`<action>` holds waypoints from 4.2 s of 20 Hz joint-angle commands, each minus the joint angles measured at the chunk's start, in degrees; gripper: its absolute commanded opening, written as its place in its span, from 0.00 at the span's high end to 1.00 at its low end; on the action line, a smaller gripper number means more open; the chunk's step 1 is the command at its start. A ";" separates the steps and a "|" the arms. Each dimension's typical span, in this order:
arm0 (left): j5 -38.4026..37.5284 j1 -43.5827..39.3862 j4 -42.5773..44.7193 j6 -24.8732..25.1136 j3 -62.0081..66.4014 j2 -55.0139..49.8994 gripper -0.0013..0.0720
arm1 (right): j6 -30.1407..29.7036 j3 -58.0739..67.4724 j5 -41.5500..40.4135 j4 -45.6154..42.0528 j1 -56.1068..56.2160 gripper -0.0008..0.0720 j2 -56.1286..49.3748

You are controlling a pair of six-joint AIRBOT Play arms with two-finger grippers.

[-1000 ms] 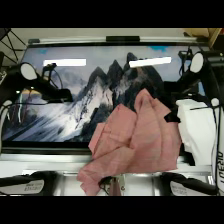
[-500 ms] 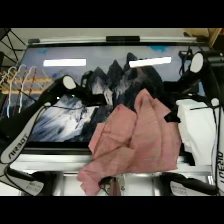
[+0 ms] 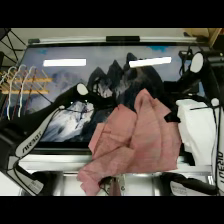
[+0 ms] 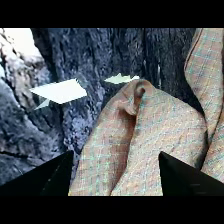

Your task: Fold the shirts.

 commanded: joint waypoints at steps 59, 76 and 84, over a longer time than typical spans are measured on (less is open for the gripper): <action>-18.84 -2.58 -6.67 1.81 -62.31 44.94 0.94 | -13.38 -57.59 1.62 -0.42 -13.62 0.03 23.65; -13.64 -2.47 -6.58 1.97 -61.31 45.05 0.94 | -8.72 -57.31 -11.28 10.19 -9.16 0.88 11.10; -20.00 3.63 20.00 -3.67 -29.75 52.70 0.95 | -12.72 -32.13 -6.64 10.43 -9.16 0.92 23.82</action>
